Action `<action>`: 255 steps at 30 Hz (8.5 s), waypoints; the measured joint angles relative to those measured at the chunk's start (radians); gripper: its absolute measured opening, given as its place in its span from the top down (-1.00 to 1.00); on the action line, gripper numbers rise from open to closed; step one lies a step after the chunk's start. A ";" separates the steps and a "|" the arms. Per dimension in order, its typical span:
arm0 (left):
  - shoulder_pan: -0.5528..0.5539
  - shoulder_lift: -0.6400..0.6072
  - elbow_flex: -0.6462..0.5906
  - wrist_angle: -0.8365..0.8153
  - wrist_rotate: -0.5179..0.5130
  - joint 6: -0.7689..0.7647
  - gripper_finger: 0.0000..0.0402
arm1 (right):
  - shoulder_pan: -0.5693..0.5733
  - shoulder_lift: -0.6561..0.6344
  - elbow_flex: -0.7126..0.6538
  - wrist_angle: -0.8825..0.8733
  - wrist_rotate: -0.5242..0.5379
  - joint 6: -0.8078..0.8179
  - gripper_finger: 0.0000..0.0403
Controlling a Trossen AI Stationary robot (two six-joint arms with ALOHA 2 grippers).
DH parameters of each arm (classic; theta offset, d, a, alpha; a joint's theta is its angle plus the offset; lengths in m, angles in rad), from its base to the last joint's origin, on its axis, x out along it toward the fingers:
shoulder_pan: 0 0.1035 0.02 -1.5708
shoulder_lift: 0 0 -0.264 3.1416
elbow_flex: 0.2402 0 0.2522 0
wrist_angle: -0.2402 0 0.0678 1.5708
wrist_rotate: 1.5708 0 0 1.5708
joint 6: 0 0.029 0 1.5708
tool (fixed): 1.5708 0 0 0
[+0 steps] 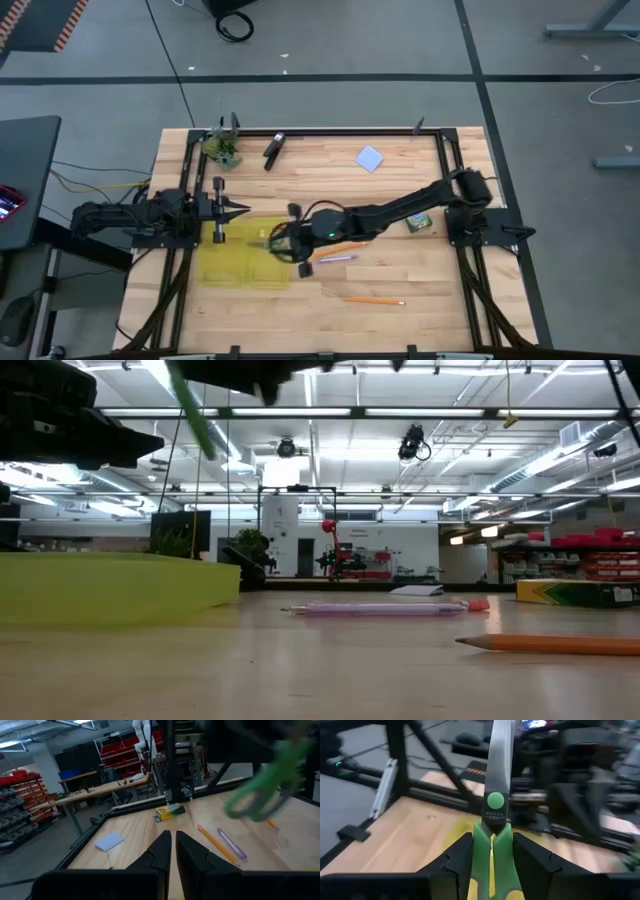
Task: Pack school essentials
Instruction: Put the green scissors into the yellow pencil box, then put the purple pen into the yellow pencil box
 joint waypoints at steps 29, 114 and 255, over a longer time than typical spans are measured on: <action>0.001 0.000 0.000 0.001 0.000 0.000 0.82 | -0.143 0.267 0.314 -0.477 -0.361 -0.905 0.32; 0.000 0.015 0.000 -0.001 0.000 0.000 0.85 | -0.057 0.151 0.199 -0.894 -0.080 -0.424 0.29; 0.001 0.053 0.000 0.000 0.000 0.000 0.81 | 0.124 -0.099 -0.414 -0.016 0.286 0.066 0.67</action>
